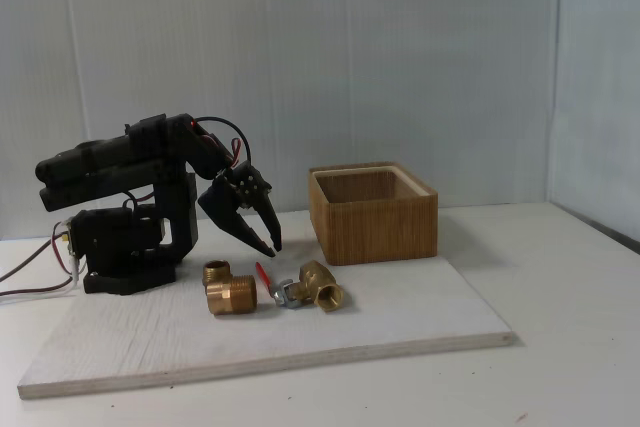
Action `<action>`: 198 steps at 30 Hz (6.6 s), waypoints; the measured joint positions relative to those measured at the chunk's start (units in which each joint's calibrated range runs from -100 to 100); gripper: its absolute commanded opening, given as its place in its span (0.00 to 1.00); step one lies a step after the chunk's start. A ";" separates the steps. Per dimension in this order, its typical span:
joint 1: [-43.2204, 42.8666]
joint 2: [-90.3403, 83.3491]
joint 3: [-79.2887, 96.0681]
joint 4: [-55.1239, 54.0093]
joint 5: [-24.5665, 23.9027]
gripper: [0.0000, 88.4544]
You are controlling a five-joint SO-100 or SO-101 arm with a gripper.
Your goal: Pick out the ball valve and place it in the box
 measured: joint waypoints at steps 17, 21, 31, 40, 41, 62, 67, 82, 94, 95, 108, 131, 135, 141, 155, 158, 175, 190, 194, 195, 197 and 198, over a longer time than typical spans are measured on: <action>0.00 0.00 0.00 0.00 0.00 0.01; 0.00 0.00 0.00 0.00 -0.05 0.01; -1.41 0.00 0.00 -5.59 -0.05 0.01; -1.33 0.00 -1.18 -5.16 -0.05 0.01; -1.33 0.00 -2.36 -4.56 -0.05 0.01; 1.78 -0.08 -26.51 -5.16 1.86 0.01; 7.48 8.39 -34.77 -10.40 2.32 0.01; 22.75 56.84 -70.54 -7.39 2.32 0.01; 23.42 86.32 -105.76 22.01 2.27 0.01; 23.42 88.27 -107.94 23.99 2.32 0.01; 23.49 105.89 -116.57 32.67 18.29 0.01; 28.45 107.84 -114.75 33.19 27.23 0.33; 28.23 107.84 -113.84 33.19 27.23 0.42; 28.38 107.84 -113.84 33.19 27.23 0.42; 28.38 115.80 -106.40 27.00 27.23 0.42; 28.38 117.32 -105.86 24.59 27.23 0.42; 28.45 119.86 -97.32 14.19 27.33 0.42; 26.38 120.37 -93.69 12.98 27.23 0.42; 25.49 120.37 -93.60 12.81 27.23 0.42; 25.49 120.37 -93.60 12.73 27.23 0.42; 25.49 120.37 -93.60 12.64 27.23 0.42; 25.49 120.37 -93.60 12.38 27.23 0.42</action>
